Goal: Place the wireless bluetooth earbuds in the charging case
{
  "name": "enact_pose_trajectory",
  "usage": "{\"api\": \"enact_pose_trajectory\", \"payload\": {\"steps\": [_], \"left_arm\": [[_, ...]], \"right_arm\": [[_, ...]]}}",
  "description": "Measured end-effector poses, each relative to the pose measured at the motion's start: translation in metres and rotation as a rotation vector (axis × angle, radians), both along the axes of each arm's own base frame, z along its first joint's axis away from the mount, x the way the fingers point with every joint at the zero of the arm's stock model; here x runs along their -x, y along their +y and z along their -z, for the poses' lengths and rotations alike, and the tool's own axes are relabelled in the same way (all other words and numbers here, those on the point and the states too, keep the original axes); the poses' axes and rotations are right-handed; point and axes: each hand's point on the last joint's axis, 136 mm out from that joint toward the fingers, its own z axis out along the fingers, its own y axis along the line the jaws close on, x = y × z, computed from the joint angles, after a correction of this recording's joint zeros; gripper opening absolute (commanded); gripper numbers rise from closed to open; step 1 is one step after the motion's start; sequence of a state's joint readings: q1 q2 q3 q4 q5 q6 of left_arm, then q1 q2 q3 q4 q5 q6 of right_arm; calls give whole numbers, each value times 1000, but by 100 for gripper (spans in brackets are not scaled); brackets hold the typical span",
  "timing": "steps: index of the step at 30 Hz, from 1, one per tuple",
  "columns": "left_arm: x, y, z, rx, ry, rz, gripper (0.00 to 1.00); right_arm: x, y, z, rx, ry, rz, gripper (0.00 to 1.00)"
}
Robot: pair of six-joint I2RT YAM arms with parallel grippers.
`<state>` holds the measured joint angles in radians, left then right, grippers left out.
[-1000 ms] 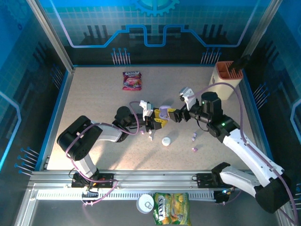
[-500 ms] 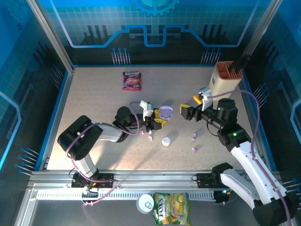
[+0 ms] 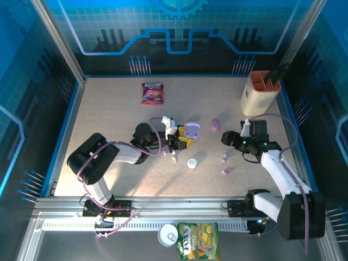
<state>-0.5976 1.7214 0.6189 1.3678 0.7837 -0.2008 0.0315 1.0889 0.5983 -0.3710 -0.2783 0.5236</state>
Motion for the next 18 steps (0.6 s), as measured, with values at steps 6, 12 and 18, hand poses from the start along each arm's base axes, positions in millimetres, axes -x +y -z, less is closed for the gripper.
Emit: {"api": "enact_pose_trajectory", "payload": {"steps": [6, 12, 18], "left_arm": [[-2, 1, 0, 0, 0, -5, 38], [-3, 2, 0, 0, 0, -8, 38], [-4, 3, 0, 0, 0, -11, 38]], "right_arm": [[20, 6, 31, -50, 131, 15, 60], [28, 18, 39, -65, 170, -15, 59], [37, 28, 45, -69, 201, -41, 58]]}}
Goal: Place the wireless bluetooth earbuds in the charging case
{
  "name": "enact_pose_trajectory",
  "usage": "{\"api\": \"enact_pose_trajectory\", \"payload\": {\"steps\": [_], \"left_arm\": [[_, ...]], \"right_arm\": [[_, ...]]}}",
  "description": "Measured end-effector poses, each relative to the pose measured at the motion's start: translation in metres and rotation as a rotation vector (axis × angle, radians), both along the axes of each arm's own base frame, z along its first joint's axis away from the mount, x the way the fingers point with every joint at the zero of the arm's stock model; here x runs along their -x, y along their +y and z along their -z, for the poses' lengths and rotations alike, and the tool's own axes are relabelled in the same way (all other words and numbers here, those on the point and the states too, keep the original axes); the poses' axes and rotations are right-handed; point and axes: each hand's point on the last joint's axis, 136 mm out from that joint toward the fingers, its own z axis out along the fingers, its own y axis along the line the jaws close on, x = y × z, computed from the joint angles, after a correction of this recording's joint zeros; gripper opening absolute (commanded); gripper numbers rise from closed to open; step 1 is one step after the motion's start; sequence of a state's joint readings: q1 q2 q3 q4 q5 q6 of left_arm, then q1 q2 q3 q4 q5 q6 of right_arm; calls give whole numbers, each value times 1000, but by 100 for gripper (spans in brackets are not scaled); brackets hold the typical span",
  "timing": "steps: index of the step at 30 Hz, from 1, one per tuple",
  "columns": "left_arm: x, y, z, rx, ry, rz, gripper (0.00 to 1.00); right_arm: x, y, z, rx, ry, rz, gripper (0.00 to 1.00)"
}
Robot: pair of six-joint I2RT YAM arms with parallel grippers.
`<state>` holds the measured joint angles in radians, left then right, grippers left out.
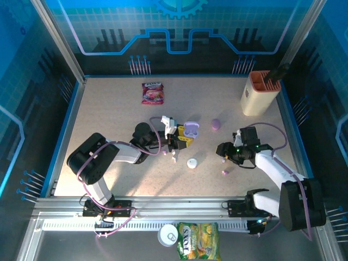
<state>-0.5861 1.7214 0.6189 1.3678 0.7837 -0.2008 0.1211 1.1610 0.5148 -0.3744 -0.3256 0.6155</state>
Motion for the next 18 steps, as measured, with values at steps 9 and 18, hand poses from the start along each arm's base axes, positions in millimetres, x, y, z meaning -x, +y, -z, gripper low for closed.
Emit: {"api": "enact_pose_trajectory", "payload": {"steps": [9, 18], "left_arm": [[0, 0, 0, 0, -1, -1, 38], [-1, 0, 1, -2, 2, -3, 38]], "right_arm": [[8, 11, 9, -7, 44, -23, 58], [10, 19, 9, -26, 51, -47, 59]]}}
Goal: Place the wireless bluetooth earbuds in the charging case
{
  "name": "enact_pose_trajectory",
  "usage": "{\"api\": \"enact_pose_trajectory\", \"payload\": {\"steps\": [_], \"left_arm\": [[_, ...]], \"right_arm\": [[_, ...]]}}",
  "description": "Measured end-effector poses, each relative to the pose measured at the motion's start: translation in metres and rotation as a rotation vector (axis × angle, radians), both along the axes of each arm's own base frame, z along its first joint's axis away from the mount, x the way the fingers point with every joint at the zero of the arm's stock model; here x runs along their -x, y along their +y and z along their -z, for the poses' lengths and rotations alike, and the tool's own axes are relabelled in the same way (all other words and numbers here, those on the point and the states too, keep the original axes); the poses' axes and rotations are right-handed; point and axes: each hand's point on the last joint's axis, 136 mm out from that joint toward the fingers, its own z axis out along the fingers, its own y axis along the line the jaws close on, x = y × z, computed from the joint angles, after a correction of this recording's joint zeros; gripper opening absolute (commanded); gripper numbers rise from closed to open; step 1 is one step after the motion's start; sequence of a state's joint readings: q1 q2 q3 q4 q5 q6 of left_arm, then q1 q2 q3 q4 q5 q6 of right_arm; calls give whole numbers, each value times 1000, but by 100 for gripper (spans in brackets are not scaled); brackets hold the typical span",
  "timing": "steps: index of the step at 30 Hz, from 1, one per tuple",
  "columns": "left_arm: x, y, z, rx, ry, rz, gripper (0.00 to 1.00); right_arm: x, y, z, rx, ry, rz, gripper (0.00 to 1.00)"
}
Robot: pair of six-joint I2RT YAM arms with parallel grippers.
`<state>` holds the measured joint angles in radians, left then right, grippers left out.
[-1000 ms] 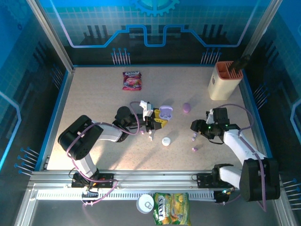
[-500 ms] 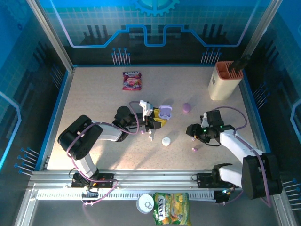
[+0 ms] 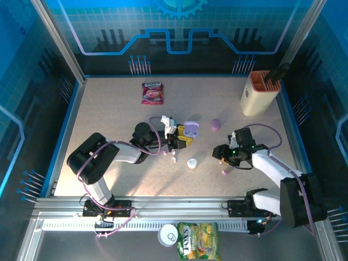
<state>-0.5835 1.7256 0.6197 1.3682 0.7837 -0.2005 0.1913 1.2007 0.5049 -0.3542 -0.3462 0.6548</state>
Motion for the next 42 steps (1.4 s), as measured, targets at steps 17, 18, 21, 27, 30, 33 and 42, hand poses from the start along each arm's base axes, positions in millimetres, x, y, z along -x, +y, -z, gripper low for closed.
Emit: {"api": "enact_pose_trajectory", "payload": {"steps": [17, 18, 21, 27, 30, 33, 42], "left_arm": [[-3, 1, 5, -8, 11, -7, 38], [-3, 1, 5, -8, 11, -7, 38], [-3, 1, 5, -8, 11, -7, 38], [-5, 2, 5, -8, 5, -11, 38], [-5, 2, 5, -9, -3, -13, 38], [-5, 2, 5, -10, -4, -13, 38], [-4, 2, 5, -10, -5, -9, 38]], "right_arm": [[-12, -9, -21, -21, -98, 18, 61], [-13, -12, -20, -19, -93, 31, 61], [-13, -19, -10, -10, -53, 49, 63], [-6, -20, 3, -1, 15, 50, 68], [-5, -20, 4, -1, 20, 50, 68], [-3, -18, 5, -4, 24, 44, 68], [8, -6, 8, -13, 50, 7, 68]]}}
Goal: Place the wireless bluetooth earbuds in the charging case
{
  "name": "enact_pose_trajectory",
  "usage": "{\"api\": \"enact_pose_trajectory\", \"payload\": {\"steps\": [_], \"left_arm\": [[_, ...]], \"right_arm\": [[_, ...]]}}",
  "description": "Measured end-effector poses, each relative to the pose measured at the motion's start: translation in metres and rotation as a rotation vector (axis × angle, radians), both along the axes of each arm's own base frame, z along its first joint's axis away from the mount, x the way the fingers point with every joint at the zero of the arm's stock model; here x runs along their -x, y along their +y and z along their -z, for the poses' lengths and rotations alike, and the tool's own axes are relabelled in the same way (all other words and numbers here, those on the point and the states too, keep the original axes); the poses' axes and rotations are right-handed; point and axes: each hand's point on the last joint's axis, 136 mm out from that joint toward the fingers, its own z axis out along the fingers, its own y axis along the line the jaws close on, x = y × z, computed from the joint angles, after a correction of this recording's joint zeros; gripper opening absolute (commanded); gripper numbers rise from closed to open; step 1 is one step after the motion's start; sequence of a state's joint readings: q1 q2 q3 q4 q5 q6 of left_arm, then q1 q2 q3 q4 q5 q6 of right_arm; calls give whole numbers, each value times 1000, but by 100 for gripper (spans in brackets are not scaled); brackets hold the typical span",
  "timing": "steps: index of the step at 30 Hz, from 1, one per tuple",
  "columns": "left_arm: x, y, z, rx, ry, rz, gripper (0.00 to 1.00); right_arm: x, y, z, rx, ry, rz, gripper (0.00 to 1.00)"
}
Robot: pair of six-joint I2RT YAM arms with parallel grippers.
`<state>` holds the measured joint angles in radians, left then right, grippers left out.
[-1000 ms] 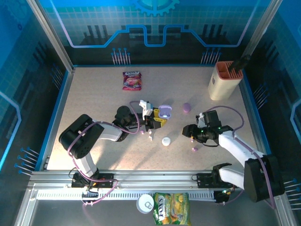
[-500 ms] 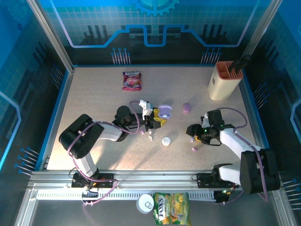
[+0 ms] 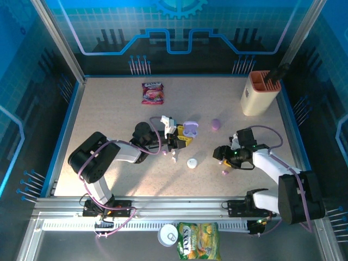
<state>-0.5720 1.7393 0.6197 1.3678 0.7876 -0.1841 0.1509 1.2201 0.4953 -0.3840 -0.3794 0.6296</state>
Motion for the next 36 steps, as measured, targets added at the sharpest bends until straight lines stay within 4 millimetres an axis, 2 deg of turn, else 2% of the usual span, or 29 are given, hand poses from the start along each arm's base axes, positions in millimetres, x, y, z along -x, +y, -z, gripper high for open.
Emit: {"api": "enact_pose_trajectory", "payload": {"steps": [7, 15, 21, 27, 36], "left_arm": [[1, 0, 0, -1, -2, 4, 38], [1, 0, 0, -1, -2, 4, 38], [1, 0, 0, -1, -2, 4, 38], [1, 0, 0, -1, -2, 4, 38], [1, 0, 0, -1, -2, 7, 38]], "right_arm": [[6, 9, -4, -12, -1, -16, 68], [-1, -1, -15, -12, -48, 32, 63], [-10, -8, -8, -45, -29, 81, 57], [-8, -2, 6, -85, 19, 75, 58], [-8, -2, 7, -96, 15, 75, 55]]}}
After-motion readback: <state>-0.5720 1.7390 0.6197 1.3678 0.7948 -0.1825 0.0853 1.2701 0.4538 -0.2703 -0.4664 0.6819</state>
